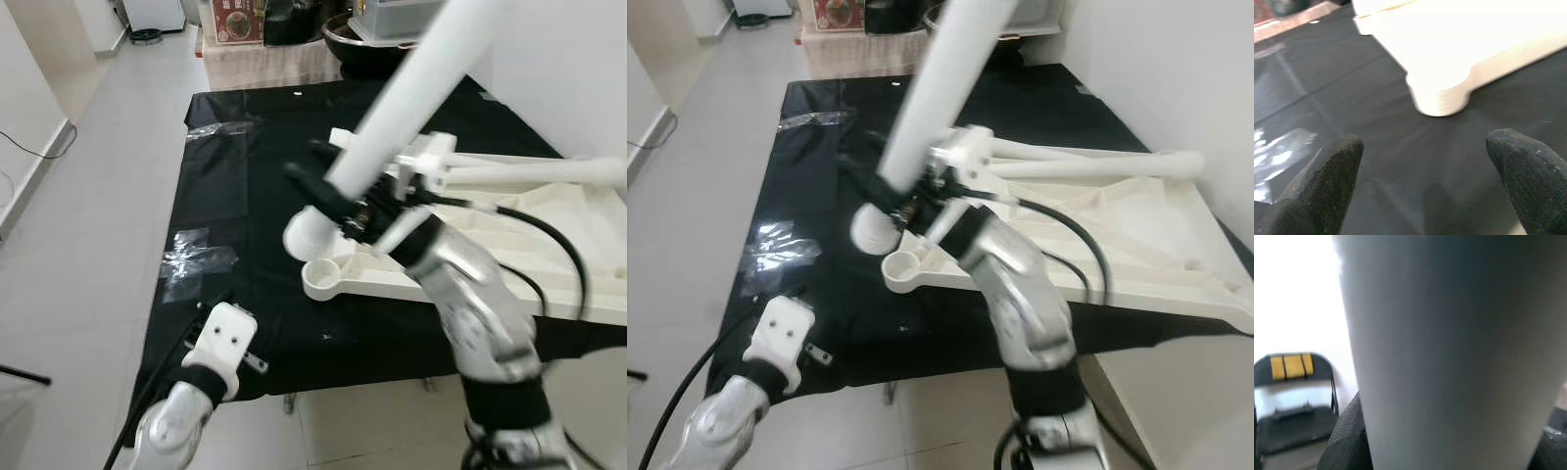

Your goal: Building children table

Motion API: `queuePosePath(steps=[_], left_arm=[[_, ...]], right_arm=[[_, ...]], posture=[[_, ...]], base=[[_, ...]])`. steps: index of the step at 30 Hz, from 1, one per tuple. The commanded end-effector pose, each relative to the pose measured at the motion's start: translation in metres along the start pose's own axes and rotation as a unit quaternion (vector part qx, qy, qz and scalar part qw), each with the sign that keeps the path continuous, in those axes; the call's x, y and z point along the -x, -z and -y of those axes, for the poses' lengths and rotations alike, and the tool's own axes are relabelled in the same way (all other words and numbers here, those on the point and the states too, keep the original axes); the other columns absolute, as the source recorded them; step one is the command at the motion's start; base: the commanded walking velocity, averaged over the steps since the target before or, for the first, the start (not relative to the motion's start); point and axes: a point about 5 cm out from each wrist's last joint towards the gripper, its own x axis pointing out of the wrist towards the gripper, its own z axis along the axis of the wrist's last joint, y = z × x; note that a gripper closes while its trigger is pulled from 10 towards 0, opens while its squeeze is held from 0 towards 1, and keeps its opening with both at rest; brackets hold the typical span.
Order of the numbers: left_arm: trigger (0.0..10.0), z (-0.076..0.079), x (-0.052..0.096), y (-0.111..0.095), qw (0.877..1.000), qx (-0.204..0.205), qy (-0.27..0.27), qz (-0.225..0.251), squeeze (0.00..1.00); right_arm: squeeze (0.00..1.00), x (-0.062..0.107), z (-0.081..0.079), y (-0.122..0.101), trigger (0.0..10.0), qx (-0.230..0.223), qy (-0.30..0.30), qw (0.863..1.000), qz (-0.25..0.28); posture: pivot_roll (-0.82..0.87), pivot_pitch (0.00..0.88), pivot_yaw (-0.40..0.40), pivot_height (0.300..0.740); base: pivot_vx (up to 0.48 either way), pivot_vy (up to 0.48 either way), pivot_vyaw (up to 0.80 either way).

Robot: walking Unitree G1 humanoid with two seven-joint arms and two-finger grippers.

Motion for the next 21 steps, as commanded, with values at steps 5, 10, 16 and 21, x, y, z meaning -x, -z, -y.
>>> queuePosePath(steps=[5, 10, 16, 21], left_arm=[[10.0, 0.013, 0.020, -0.006, 0.999, -0.023, 0.030, -0.013, 0.00], [10.0, 0.019, 0.034, -0.011, 0.999, -0.023, 0.039, -0.017, 0.00], [10.0, 0.022, 0.045, -0.017, 0.998, -0.028, 0.045, -0.022, 0.00], [10.0, 0.022, 0.050, -0.018, 0.998, -0.029, 0.046, -0.025, 0.00]], right_arm=[[0.00, -0.018, 0.019, 0.027, 10.0, 0.006, 0.020, 0.996, -0.088], [0.00, -0.016, 0.028, 0.025, 10.0, -0.007, -0.005, 0.995, -0.096], [0.00, -0.003, 0.028, 0.009, 10.0, -0.027, -0.138, 0.987, -0.073], [0.00, 0.009, 0.030, 0.001, 10.0, -0.032, -0.210, 0.975, -0.072]], posture=[[0.06, 0.253, -0.044, 0.740], [0.07, 0.297, -0.042, 0.740], [0.08, 0.346, -0.027, 0.740], [0.09, 0.357, -0.020, 0.740]], base=[[0.000, 0.000, 0.00], [0.000, 0.000, 0.00], [0.000, 0.000, 0.00], [0.000, 0.000, 0.00]])
